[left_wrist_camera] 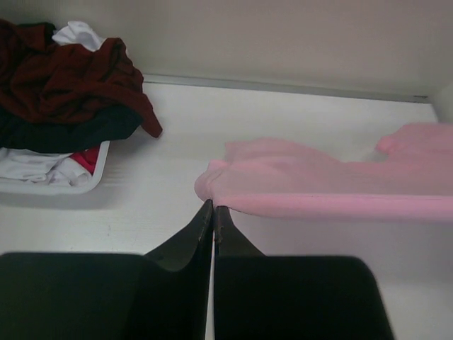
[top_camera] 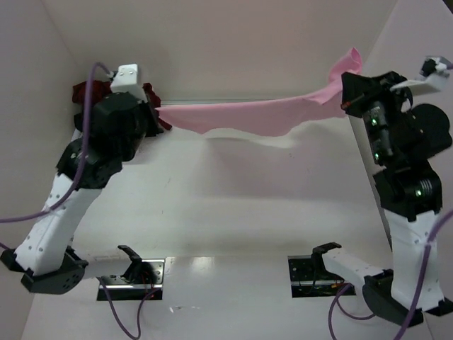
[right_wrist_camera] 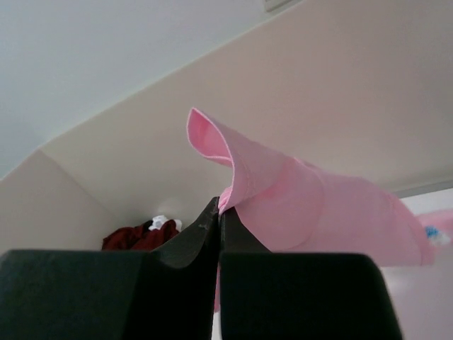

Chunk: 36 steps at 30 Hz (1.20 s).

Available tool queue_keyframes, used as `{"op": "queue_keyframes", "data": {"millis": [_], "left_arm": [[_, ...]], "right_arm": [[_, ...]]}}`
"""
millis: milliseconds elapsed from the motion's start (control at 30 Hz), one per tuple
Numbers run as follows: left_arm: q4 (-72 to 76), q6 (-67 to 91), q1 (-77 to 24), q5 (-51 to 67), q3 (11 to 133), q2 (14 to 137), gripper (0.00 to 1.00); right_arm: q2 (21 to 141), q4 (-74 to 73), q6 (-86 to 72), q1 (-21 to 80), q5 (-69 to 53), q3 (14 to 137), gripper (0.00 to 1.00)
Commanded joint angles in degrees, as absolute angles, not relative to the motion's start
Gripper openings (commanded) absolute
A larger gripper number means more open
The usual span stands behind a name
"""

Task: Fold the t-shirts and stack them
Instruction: Flatten out the tshirt

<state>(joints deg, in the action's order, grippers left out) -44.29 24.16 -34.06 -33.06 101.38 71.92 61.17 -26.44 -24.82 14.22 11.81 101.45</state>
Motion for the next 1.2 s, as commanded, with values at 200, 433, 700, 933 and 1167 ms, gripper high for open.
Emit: {"op": "queue_keyframes", "data": {"millis": [200, 433, 700, 933, 1167], "left_arm": [[-52.29, 22.76, -34.28, -24.09, 117.22, 63.01, 0.0], [-46.94, 20.83, -34.28, -26.8, 111.2, 66.79, 0.0], [-35.43, 22.93, -32.44, -27.52, 89.14, 73.89, 0.0], [-27.17, 24.08, -24.01, -20.22, 83.5, 88.93, 0.0], [-24.78, 20.65, -14.86, -15.29, 100.06, 107.74, 0.0]], "right_arm": [[53.17, -42.09, -27.33, 13.97, 8.27, 110.2, 0.0], [61.16, -43.42, -27.86, 13.97, 11.59, 109.28, 0.0], [73.18, -30.61, -27.86, 13.97, 14.32, 90.89, 0.0], [90.48, -21.2, -26.63, 12.92, 15.38, 85.43, 0.0], [111.14, -19.95, -25.85, 11.25, 14.85, 103.24, 0.0]]}}
